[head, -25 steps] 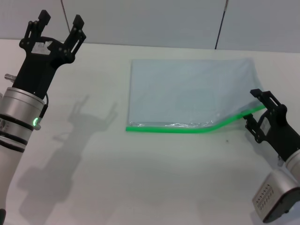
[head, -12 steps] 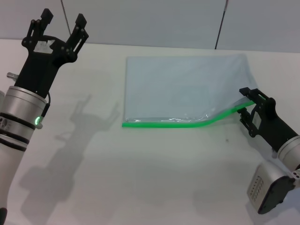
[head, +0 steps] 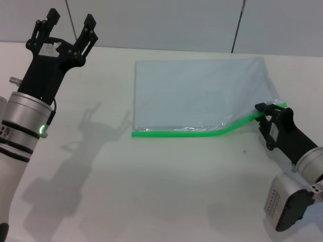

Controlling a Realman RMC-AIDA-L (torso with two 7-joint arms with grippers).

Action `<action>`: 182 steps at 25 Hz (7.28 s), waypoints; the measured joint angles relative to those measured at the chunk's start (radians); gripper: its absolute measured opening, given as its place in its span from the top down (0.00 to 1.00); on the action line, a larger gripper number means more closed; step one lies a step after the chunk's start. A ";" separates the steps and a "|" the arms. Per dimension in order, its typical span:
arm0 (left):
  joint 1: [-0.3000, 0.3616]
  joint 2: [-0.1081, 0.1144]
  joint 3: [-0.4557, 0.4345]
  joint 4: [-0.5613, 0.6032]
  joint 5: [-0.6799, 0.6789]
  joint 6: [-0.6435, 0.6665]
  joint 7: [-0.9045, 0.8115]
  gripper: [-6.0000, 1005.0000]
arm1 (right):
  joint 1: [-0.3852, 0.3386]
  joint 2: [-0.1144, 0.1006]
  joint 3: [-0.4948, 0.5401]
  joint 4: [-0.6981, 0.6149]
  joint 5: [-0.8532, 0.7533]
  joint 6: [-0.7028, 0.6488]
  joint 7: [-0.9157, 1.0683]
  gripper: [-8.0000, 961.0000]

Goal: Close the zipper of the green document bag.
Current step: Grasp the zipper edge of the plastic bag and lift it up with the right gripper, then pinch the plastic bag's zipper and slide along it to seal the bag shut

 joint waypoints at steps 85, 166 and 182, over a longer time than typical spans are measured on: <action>-0.080 -0.007 0.224 -0.123 0.222 -0.247 0.830 0.16 | 0.040 -0.002 -0.062 -0.284 -0.012 -0.011 0.004 0.98; -0.091 -0.009 0.219 -0.140 0.246 -0.288 1.017 0.92 | 0.040 -0.001 -0.115 -0.279 -0.020 -0.039 -0.024 0.98; -0.091 -0.010 0.213 -0.144 0.242 -0.304 1.011 0.92 | 0.037 -0.002 -0.113 -0.268 -0.025 -0.059 -0.018 0.98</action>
